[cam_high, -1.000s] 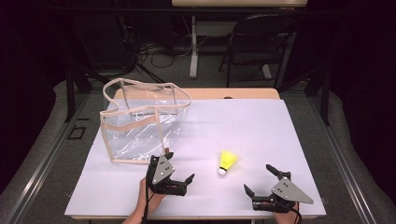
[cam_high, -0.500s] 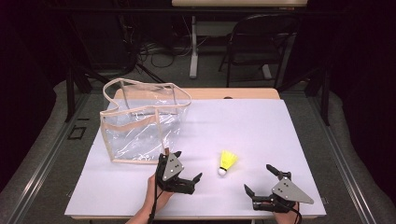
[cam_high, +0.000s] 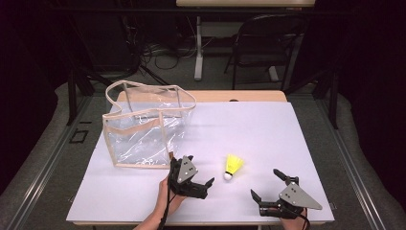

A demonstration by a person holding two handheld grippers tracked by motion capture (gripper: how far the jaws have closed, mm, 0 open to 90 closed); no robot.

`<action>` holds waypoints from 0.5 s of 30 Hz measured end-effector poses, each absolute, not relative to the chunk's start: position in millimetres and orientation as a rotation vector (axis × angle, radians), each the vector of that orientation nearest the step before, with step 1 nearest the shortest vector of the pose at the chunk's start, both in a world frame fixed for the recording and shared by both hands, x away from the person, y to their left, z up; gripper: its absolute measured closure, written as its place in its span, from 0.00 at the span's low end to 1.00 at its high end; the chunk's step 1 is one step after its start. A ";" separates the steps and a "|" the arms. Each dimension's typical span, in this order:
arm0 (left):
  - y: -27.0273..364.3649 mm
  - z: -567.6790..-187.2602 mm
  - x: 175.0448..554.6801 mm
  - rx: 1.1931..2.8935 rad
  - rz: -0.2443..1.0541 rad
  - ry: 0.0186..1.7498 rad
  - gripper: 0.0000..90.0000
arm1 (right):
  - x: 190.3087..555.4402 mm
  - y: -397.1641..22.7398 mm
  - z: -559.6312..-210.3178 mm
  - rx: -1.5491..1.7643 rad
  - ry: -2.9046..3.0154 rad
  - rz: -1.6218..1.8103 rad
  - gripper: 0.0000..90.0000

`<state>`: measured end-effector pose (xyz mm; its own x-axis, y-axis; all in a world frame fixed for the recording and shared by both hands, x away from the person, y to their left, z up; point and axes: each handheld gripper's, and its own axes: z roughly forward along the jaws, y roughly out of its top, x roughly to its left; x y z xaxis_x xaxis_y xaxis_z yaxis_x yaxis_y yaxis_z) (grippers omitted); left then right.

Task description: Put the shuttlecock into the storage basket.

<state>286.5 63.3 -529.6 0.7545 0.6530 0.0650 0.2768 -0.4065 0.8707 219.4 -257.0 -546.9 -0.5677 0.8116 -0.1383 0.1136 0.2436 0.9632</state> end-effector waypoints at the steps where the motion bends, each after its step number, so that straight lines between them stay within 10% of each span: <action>1: 61.3 -529.4 286.3 2.002 0.496 0.703 0.00 | 219.4 -257.0 -546.9 0.845 1.864 1.365 0.01; 15: 40.7 -534.5 288.6 2.060 0.492 0.718 0.00 | 219.1 -257.1 -546.9 0.846 1.875 1.364 0.01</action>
<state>288.6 40.7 -534.5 0.7552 0.6511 0.0754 0.3050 -0.4509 0.8389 219.1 -257.1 -546.9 -0.5722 0.8087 -0.1364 0.1194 0.2467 0.9617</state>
